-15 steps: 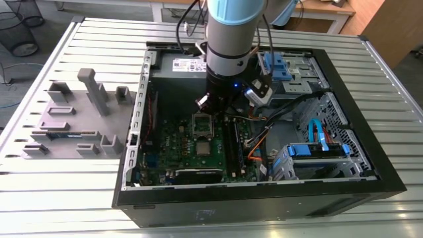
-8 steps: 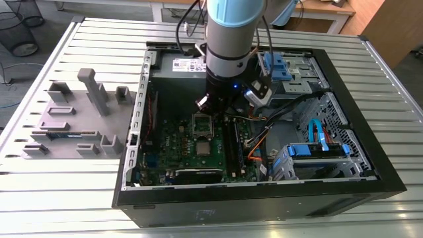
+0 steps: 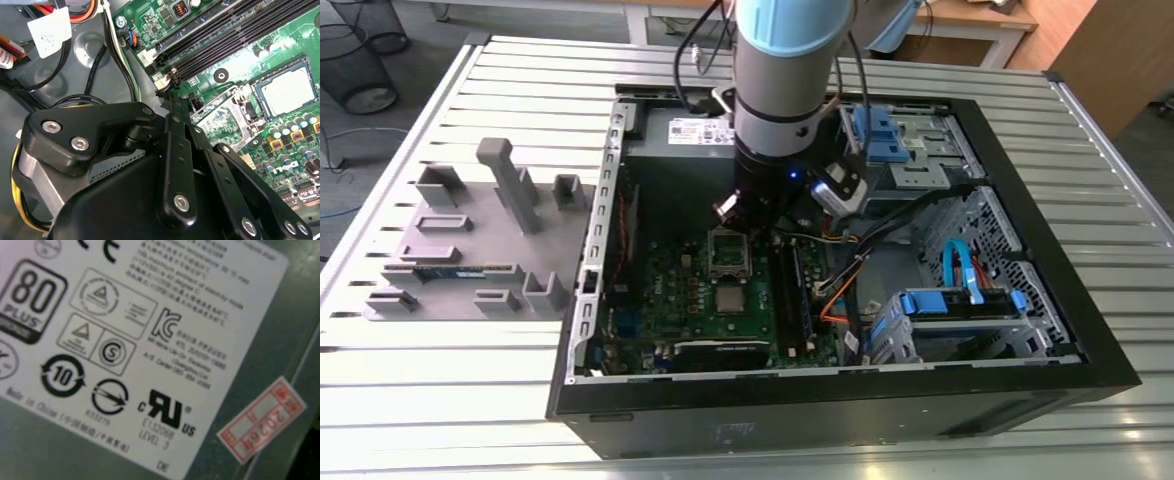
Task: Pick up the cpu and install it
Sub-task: 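Close the cpu cover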
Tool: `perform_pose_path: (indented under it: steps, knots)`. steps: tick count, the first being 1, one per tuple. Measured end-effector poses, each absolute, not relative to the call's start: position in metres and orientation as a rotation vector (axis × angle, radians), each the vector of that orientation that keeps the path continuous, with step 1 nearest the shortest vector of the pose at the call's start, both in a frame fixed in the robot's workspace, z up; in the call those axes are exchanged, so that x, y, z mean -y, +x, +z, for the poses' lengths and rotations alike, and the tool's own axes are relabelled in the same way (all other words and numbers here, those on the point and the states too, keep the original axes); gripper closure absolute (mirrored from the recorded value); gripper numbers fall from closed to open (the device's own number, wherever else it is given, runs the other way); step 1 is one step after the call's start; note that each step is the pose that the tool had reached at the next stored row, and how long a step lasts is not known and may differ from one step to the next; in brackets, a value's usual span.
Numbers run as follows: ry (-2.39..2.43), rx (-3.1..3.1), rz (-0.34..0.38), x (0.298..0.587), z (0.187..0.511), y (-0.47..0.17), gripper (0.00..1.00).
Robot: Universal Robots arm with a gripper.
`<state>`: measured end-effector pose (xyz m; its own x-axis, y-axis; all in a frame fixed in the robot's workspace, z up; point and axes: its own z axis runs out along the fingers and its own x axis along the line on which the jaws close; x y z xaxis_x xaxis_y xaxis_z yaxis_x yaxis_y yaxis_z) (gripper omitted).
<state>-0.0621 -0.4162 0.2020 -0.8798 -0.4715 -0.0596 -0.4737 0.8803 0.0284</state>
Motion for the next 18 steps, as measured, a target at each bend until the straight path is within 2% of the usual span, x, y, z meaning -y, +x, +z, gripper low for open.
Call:
perform_pose_path:
  steps: [18]
  knots:
    - [-0.755,-3.000,0.048,0.418,0.220,-0.066,0.89]
